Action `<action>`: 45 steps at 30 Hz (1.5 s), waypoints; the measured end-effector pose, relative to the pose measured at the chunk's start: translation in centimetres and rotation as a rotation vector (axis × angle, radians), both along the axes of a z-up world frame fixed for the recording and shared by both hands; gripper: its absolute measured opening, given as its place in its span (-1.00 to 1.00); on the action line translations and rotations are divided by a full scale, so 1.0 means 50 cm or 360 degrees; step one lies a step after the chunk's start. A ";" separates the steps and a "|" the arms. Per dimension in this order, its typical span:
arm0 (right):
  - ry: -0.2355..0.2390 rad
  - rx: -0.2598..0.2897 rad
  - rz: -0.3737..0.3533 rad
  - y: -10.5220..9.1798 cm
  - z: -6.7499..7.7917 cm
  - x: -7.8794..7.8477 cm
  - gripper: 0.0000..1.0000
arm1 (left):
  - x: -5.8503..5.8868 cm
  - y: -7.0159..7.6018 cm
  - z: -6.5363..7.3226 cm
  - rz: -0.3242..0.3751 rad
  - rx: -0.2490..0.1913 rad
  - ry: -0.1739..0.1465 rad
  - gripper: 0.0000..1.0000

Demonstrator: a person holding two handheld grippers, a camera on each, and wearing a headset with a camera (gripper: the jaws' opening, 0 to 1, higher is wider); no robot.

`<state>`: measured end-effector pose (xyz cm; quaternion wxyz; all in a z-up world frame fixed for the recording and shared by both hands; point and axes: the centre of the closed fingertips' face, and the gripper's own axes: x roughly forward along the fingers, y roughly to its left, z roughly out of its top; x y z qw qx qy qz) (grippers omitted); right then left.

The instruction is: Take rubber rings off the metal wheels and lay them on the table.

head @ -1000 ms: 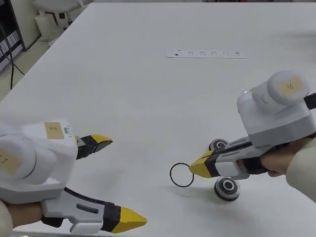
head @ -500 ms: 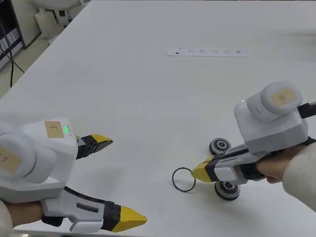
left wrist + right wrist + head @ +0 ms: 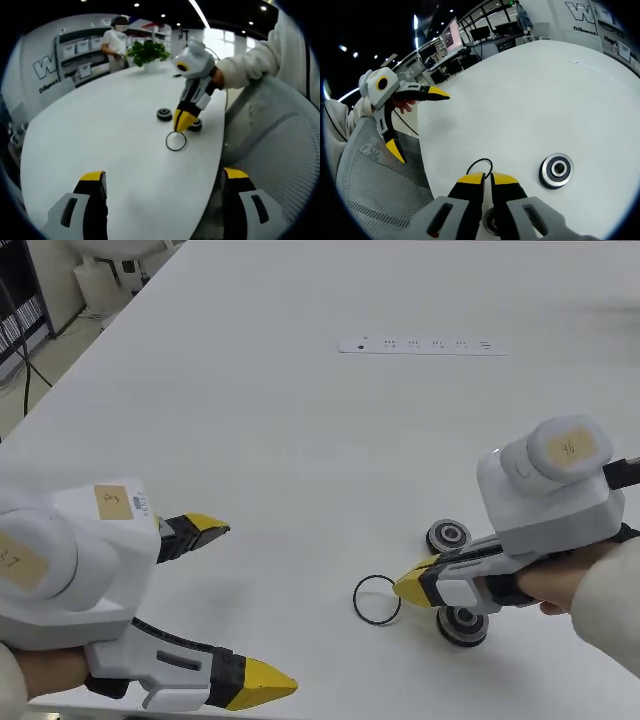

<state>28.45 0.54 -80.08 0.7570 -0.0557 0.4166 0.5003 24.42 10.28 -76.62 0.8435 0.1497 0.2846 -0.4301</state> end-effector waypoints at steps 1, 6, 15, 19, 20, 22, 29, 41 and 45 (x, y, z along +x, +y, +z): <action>0.0006 0.0005 -0.0002 0.000 0.000 0.000 -0.94 | 0.000 0.000 0.000 0.0000 0.0001 0.0000 0.93; -0.0013 -0.0004 -0.0002 -0.002 0.000 0.003 -0.93 | 0.000 0.001 -0.001 -0.0001 0.0009 0.0001 0.93; -0.0078 0.0032 -0.0026 -0.011 0.026 0.021 -0.90 | -0.001 0.002 0.000 0.0002 0.0019 0.0000 0.93; -0.0112 0.0052 -0.0034 -0.013 0.036 0.029 -0.86 | -0.001 0.004 -0.001 0.0003 0.0028 0.0001 0.93; -0.0118 0.0057 -0.0038 -0.015 0.040 0.031 -0.85 | -0.001 0.004 -0.001 0.0005 0.0026 0.0000 0.93; -0.0123 0.0075 -0.0051 -0.016 0.047 0.034 -0.84 | -0.001 0.004 -0.001 0.0009 0.0023 0.0003 0.93; -0.0176 0.0129 -0.0104 -0.024 0.075 0.053 -0.75 | -0.001 0.006 -0.003 0.0006 0.0033 0.0007 0.93; -0.0244 0.0221 -0.0204 -0.052 0.120 0.082 -0.65 | 0.002 0.013 -0.003 0.0033 0.0025 0.0012 0.92; -0.0268 0.0260 -0.0250 -0.068 0.137 0.093 -0.60 | 0.002 0.014 -0.002 0.0033 0.0027 0.0010 0.92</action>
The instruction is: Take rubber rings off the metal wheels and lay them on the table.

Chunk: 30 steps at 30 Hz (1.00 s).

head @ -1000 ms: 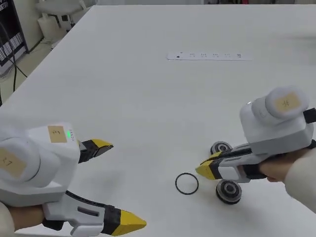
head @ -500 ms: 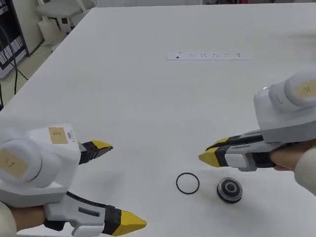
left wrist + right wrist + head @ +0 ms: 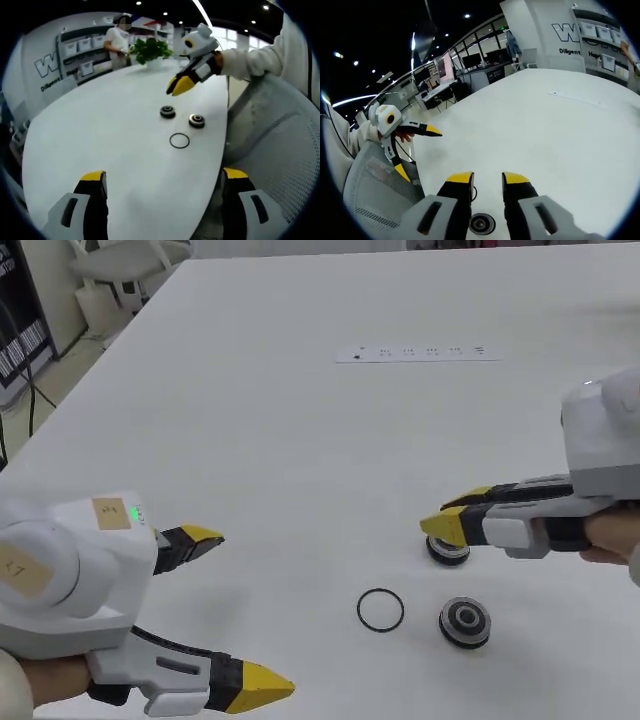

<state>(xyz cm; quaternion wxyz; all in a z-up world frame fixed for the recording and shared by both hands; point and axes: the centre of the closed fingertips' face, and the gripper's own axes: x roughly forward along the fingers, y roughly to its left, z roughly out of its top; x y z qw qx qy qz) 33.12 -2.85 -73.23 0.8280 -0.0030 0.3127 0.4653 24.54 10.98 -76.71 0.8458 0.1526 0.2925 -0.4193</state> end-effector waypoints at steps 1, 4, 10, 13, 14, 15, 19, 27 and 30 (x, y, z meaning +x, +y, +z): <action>-0.0003 0.0008 -0.0009 -0.005 0.004 0.002 -0.58 | 0.000 0.001 0.000 0.0000 0.0003 -0.0001 0.92; -0.0012 0.0029 -0.0017 -0.013 0.014 0.004 -0.49 | 0.000 0.002 0.001 0.0001 0.0005 0.0000 0.92; -0.0046 0.0121 -0.0036 -0.026 0.050 0.007 -0.31 | 0.000 0.002 0.003 -0.0001 0.0003 0.0000 0.93; -0.0082 0.0125 -0.0030 -0.032 0.064 0.004 -0.18 | -0.001 0.003 0.005 -0.0005 0.0008 -0.0001 0.93; -0.0097 0.0118 -0.0022 -0.036 0.067 0.002 -0.17 | -0.001 0.003 0.005 -0.0006 0.0010 0.0000 0.93; -0.0101 0.0117 -0.0015 -0.038 0.069 -0.001 -0.16 | -0.001 0.003 0.006 -0.0007 0.0010 -0.0001 0.93; -0.0157 0.0142 0.0040 -0.047 0.088 -0.019 -0.01 | -0.002 0.003 0.009 -0.0011 0.0014 -0.0001 0.93; -0.0253 0.0165 0.0084 -0.073 0.123 -0.038 0.14 | -0.009 -0.004 0.014 -0.0046 0.0026 0.0012 0.93; -0.0288 0.0190 0.0084 -0.083 0.134 -0.041 0.25 | -0.010 -0.009 0.020 -0.0057 0.0025 0.0003 0.95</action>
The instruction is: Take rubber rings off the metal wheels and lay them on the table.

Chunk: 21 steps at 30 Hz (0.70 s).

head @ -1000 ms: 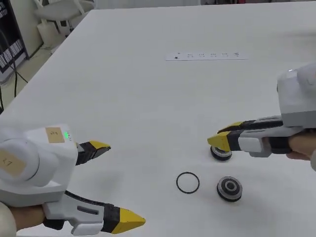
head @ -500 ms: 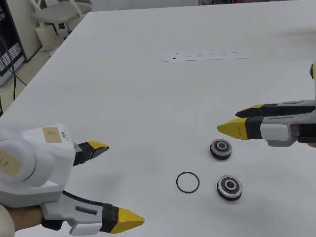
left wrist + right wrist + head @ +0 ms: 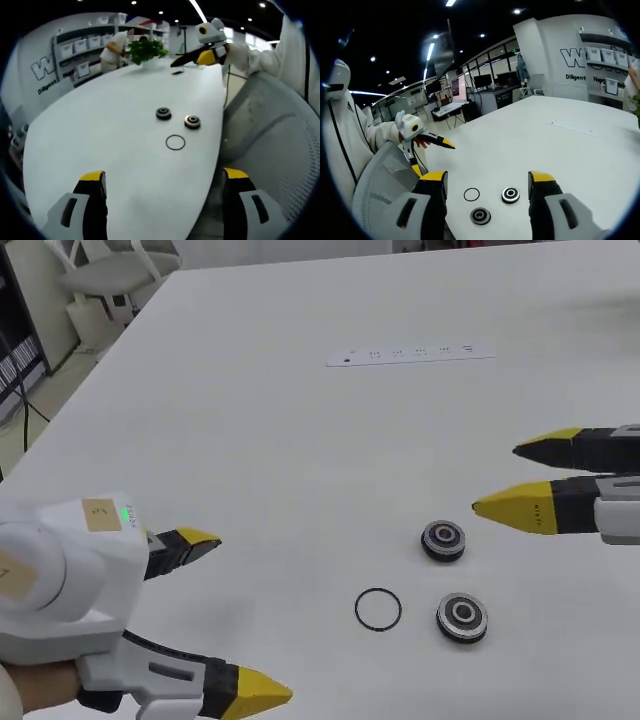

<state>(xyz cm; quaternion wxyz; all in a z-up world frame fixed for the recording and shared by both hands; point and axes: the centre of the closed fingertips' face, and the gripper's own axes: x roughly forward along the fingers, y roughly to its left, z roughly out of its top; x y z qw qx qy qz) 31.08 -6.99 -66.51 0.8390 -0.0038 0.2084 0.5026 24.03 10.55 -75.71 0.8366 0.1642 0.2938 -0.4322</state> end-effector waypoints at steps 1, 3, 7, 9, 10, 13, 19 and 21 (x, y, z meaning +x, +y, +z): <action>-0.0011 -0.0003 -0.0004 -0.005 0.002 0.000 0.27 | -0.001 -0.001 0.002 -0.0004 0.0001 0.0000 0.95; -0.0027 -0.0007 -0.0015 -0.013 0.003 0.001 0.32 | 0.000 -0.003 0.008 -0.0006 -0.0010 -0.0004 0.95; -0.0055 0.0011 -0.0024 -0.033 0.007 0.003 0.44 | -0.001 -0.007 0.018 -0.0006 -0.0023 -0.0006 0.95; -0.0068 0.0021 -0.0024 -0.040 0.009 0.000 0.50 | -0.002 -0.008 0.023 -0.0009 -0.0025 -0.0009 0.96; -0.0071 0.0026 -0.0024 -0.043 0.009 -0.001 0.52 | -0.002 -0.009 0.025 -0.0010 -0.0025 -0.0010 0.96; -0.0072 0.0044 -0.0032 -0.054 0.007 -0.004 0.62 | -0.004 -0.012 0.032 -0.0020 -0.0025 -0.0007 0.96; -0.0091 0.0009 -0.0057 -0.074 -0.004 -0.005 0.70 | -0.006 -0.025 0.066 -0.0031 -0.0093 -0.0007 0.97; -0.0088 0.0006 -0.0065 -0.080 -0.008 -0.007 0.70 | -0.007 -0.037 0.082 -0.0037 -0.0150 0.0002 0.98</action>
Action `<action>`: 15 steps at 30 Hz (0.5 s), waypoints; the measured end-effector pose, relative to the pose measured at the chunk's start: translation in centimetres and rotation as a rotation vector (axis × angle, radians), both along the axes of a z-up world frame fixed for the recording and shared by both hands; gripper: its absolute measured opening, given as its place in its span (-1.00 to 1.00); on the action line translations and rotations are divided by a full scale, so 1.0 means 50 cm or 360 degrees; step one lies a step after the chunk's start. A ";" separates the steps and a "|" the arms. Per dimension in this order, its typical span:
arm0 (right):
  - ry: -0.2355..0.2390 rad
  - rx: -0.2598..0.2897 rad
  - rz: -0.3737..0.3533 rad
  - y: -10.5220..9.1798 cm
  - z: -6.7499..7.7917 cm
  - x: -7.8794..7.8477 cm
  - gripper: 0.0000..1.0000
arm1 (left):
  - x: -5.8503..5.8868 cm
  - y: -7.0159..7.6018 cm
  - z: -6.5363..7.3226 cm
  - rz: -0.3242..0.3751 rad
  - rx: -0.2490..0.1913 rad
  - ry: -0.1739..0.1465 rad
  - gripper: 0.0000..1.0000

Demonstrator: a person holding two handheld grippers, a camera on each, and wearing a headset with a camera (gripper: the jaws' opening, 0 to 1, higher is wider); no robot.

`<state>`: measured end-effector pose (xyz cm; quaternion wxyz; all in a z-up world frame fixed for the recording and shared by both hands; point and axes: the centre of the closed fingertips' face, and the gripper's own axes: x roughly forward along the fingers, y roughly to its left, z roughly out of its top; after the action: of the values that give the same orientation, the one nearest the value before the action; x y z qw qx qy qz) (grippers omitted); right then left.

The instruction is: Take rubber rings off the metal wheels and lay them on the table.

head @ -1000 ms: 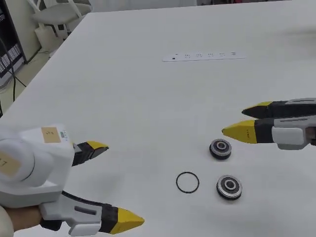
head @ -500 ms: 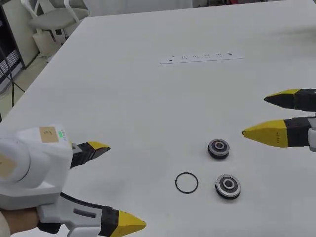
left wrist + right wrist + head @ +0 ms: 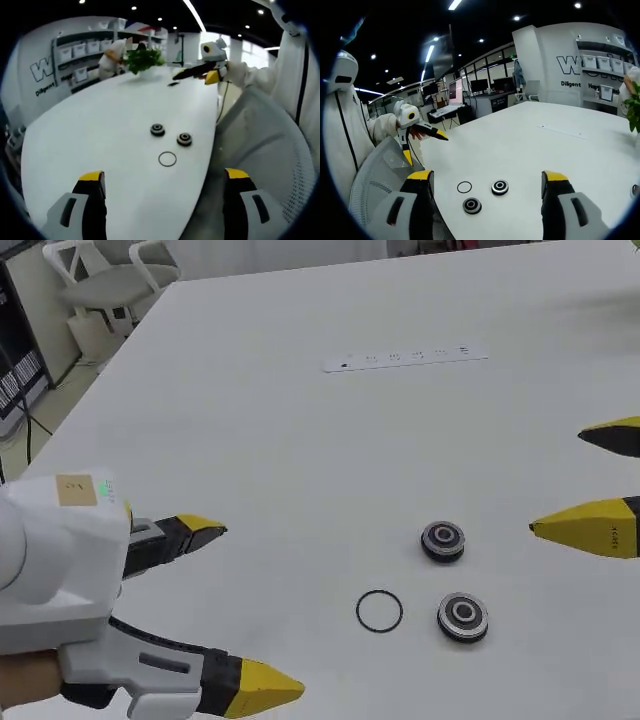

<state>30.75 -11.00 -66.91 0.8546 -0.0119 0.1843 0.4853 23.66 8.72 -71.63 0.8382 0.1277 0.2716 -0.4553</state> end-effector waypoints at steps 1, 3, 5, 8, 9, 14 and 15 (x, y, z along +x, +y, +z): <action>-0.0001 -0.0001 -0.0002 -0.002 -0.001 -0.001 0.70 | 0.000 -0.004 0.007 -0.0002 -0.0016 -0.0002 0.98; 0.0000 -0.0004 -0.0001 -0.005 -0.004 -0.004 0.70 | 0.002 -0.012 0.019 -0.0009 -0.0028 -0.0013 0.98; 0.0011 -0.0023 -0.0001 -0.009 -0.014 -0.006 0.68 | 0.004 -0.018 0.027 -0.0014 -0.0021 -0.0025 0.98; 0.0036 -0.0077 0.0009 -0.015 -0.038 -0.013 0.68 | 0.007 -0.027 0.037 -0.0025 -0.0024 -0.0025 0.96; 0.0042 -0.0088 0.0013 -0.016 -0.044 -0.016 0.67 | 0.007 -0.030 0.041 -0.0031 -0.0031 -0.0028 0.96; 0.0102 -0.0124 0.0021 -0.023 -0.086 -0.032 0.65 | 0.012 -0.046 0.051 -0.0060 -0.0004 -0.0041 0.94; 0.0112 -0.0129 0.0018 -0.024 -0.092 -0.034 0.64 | 0.013 -0.048 0.052 -0.0067 -0.0001 -0.0044 0.94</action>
<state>29.07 -12.18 -71.53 0.8438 -0.0305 0.2335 0.4823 24.29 6.31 -69.02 0.8322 0.1395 0.2573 -0.4710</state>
